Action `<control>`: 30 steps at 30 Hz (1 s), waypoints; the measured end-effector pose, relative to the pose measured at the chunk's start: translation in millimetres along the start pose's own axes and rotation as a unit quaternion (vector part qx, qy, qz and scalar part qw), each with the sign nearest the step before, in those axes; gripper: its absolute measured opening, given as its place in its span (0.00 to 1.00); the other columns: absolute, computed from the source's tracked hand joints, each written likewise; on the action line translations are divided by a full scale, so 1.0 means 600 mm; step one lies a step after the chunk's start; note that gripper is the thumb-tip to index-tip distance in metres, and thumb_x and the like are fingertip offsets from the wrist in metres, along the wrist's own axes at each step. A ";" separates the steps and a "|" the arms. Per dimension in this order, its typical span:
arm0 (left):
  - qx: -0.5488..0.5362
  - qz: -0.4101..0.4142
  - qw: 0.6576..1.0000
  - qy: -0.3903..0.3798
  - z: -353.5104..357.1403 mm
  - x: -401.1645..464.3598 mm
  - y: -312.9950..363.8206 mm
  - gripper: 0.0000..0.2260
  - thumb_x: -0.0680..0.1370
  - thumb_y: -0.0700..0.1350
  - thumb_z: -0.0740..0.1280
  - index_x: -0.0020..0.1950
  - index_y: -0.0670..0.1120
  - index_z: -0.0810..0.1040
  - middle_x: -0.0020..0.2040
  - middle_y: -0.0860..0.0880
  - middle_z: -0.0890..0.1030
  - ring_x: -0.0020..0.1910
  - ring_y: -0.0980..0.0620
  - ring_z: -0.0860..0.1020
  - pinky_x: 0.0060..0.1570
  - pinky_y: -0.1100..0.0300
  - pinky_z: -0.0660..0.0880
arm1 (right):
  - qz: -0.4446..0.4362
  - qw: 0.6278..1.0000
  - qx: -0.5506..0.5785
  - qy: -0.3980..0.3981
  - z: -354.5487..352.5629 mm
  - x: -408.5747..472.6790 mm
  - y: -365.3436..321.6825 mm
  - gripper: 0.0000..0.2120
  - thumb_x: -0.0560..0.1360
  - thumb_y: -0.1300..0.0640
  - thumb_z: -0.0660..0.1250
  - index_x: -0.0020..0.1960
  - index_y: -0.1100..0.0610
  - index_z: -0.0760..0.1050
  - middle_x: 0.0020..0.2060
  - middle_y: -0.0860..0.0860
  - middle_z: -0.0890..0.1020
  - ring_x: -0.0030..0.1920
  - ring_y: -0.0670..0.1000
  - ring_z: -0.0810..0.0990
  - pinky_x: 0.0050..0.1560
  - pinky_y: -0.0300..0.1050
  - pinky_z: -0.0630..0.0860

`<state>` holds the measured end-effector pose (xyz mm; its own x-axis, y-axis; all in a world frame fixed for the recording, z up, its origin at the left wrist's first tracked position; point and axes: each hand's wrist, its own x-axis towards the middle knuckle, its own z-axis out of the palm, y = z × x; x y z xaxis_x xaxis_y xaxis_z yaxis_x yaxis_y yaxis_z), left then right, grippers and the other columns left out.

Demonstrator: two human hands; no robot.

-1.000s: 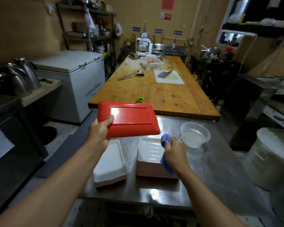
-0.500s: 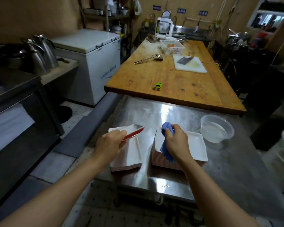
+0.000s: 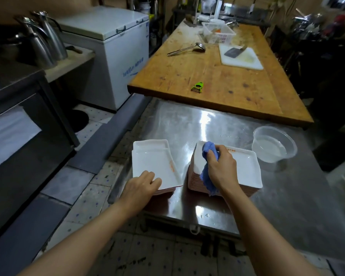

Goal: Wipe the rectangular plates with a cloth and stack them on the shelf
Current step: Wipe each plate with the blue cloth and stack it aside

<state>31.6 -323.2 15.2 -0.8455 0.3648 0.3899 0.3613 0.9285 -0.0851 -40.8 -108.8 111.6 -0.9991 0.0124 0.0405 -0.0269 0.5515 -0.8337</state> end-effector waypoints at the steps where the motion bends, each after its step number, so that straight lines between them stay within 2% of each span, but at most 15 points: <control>1: 0.001 -0.011 1.000 -0.018 0.005 -0.002 0.000 0.22 0.58 0.33 0.76 0.39 0.45 0.65 0.31 0.46 0.71 0.28 0.48 0.70 0.17 0.61 0.61 | 0.001 1.000 -0.001 0.001 0.000 0.001 0.002 0.11 0.79 0.56 0.57 0.57 0.59 0.73 0.48 0.53 0.78 0.47 0.51 0.75 0.45 0.41 0.65; 3: 0.001 -0.029 0.998 -0.055 0.010 -0.003 0.000 0.21 0.56 0.35 0.78 0.37 0.45 0.68 0.32 0.46 0.72 0.28 0.47 0.71 0.17 0.61 0.62 | 0.002 1.000 -0.002 0.006 -0.002 0.002 0.008 0.11 0.80 0.56 0.57 0.57 0.60 0.73 0.48 0.53 0.78 0.47 0.51 0.74 0.45 0.40 0.65; 5: -0.009 -0.035 0.996 -0.082 0.015 -0.004 -0.002 0.20 0.57 0.38 0.79 0.36 0.46 0.69 0.32 0.47 0.72 0.29 0.48 0.72 0.17 0.60 0.63 | 0.004 1.000 -0.006 0.014 -0.007 0.004 0.012 0.11 0.80 0.56 0.57 0.56 0.60 0.73 0.47 0.52 0.77 0.45 0.50 0.74 0.40 0.38 0.64; 7: -0.026 -0.031 0.994 -0.105 0.022 -0.008 -0.007 0.22 0.56 0.45 0.81 0.38 0.46 0.69 0.34 0.48 0.73 0.31 0.49 0.73 0.18 0.60 0.63 | 0.004 1.000 -0.002 0.023 -0.011 0.005 0.016 0.10 0.80 0.57 0.57 0.56 0.60 0.73 0.45 0.51 0.77 0.42 0.47 0.73 0.34 0.33 0.66; 9: -0.035 -0.027 0.992 -0.122 0.028 -0.010 -0.011 0.23 0.56 0.49 0.82 0.38 0.46 0.70 0.36 0.48 0.74 0.33 0.49 0.74 0.19 0.60 0.64 | 0.004 1.000 0.002 0.031 -0.015 0.006 0.021 0.09 0.80 0.57 0.57 0.55 0.59 0.73 0.45 0.50 0.76 0.39 0.43 0.73 0.35 0.26 0.67; 14: -0.057 -0.051 0.987 -0.139 0.046 -0.006 -0.018 0.19 0.60 0.45 0.80 0.40 0.45 0.73 0.39 0.48 0.74 0.35 0.49 0.74 0.20 0.61 0.62 | 0.024 0.998 0.019 0.047 -0.019 0.007 0.035 0.09 0.80 0.56 0.58 0.57 0.57 0.72 0.46 0.51 0.77 0.41 0.45 0.74 0.37 0.30 0.67; 16: -0.063 -0.049 0.986 -0.144 0.050 -0.003 -0.024 0.20 0.60 0.49 0.81 0.40 0.45 0.73 0.39 0.48 0.74 0.36 0.50 0.73 0.23 0.62 0.60 | 0.044 0.997 0.030 0.052 -0.020 0.007 0.041 0.10 0.80 0.55 0.58 0.59 0.57 0.69 0.47 0.52 0.76 0.42 0.46 0.74 0.38 0.36 0.68; 18: -0.061 -0.043 0.986 -0.151 0.051 0.000 -0.032 0.20 0.62 0.54 0.79 0.40 0.46 0.72 0.40 0.49 0.74 0.36 0.50 0.73 0.25 0.63 0.59 | 0.056 0.996 0.032 0.058 -0.023 0.007 0.048 0.09 0.80 0.55 0.58 0.58 0.57 0.68 0.47 0.51 0.75 0.40 0.42 0.73 0.36 0.34 0.67; 20: -0.059 -0.039 0.985 -0.161 0.052 0.004 -0.036 0.21 0.65 0.61 0.74 0.40 0.46 0.73 0.42 0.49 0.74 0.38 0.51 0.73 0.26 0.63 0.58 | 0.061 0.996 0.032 0.059 -0.025 0.009 0.054 0.06 0.80 0.56 0.57 0.56 0.57 0.67 0.45 0.50 0.75 0.39 0.39 0.72 0.34 0.30 0.66; 21: -0.056 -0.043 0.983 -0.168 0.051 0.008 -0.035 0.22 0.67 0.65 0.68 0.41 0.46 0.73 0.43 0.50 0.74 0.39 0.51 0.72 0.27 0.63 0.58 | 0.063 0.996 0.033 0.057 -0.025 0.010 0.055 0.06 0.80 0.55 0.57 0.55 0.57 0.67 0.44 0.50 0.75 0.39 0.39 0.72 0.35 0.30 0.66; 23: -0.062 -0.087 0.978 -0.179 0.047 0.023 -0.026 0.27 0.70 0.70 0.56 0.45 0.47 0.75 0.46 0.50 0.75 0.43 0.50 0.73 0.29 0.59 0.65 | 0.066 0.996 0.037 0.050 -0.026 0.012 0.058 0.07 0.80 0.55 0.57 0.54 0.57 0.68 0.43 0.50 0.76 0.39 0.41 0.74 0.34 0.30 0.66; 24: -0.083 -0.124 0.973 -0.175 0.041 0.036 -0.020 0.27 0.72 0.69 0.55 0.48 0.47 0.77 0.48 0.51 0.75 0.46 0.50 0.74 0.33 0.57 0.69 | 0.067 0.996 0.037 0.048 -0.025 0.014 0.058 0.06 0.80 0.55 0.57 0.54 0.57 0.69 0.42 0.50 0.77 0.39 0.42 0.74 0.34 0.30 0.67; 26: -0.143 -0.193 0.961 -0.135 0.027 0.072 -0.002 0.20 0.76 0.62 0.59 0.54 0.48 0.77 0.52 0.51 0.76 0.50 0.49 0.76 0.40 0.55 0.71 | 0.060 0.996 0.029 0.051 -0.023 0.022 0.058 0.05 0.80 0.56 0.57 0.51 0.57 0.70 0.43 0.50 0.77 0.41 0.47 0.76 0.35 0.31 0.67; 28: -0.203 -0.244 0.942 -0.105 0.017 0.115 0.016 0.13 0.78 0.56 0.61 0.56 0.49 0.76 0.53 0.52 0.77 0.50 0.50 0.77 0.45 0.56 0.72 | 0.043 0.998 0.010 0.051 -0.020 0.038 0.058 0.05 0.79 0.57 0.58 0.49 0.56 0.71 0.47 0.51 0.77 0.44 0.48 0.75 0.38 0.34 0.66; 30: -0.266 -0.292 0.914 -0.094 0.011 0.154 0.029 0.11 0.78 0.52 0.63 0.56 0.49 0.76 0.51 0.52 0.79 0.49 0.51 0.77 0.48 0.56 0.73 | 0.024 0.999 -0.009 0.044 -0.014 0.058 0.056 0.05 0.79 0.57 0.59 0.48 0.57 0.72 0.48 0.52 0.76 0.42 0.46 0.74 0.36 0.33 0.66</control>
<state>-43.1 -273.0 43.5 -0.9897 -0.1312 0.0570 -0.0764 0.8217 0.5648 -76.5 -82.6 89.9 -0.9925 0.1115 0.0502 0.0215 0.5630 -0.8262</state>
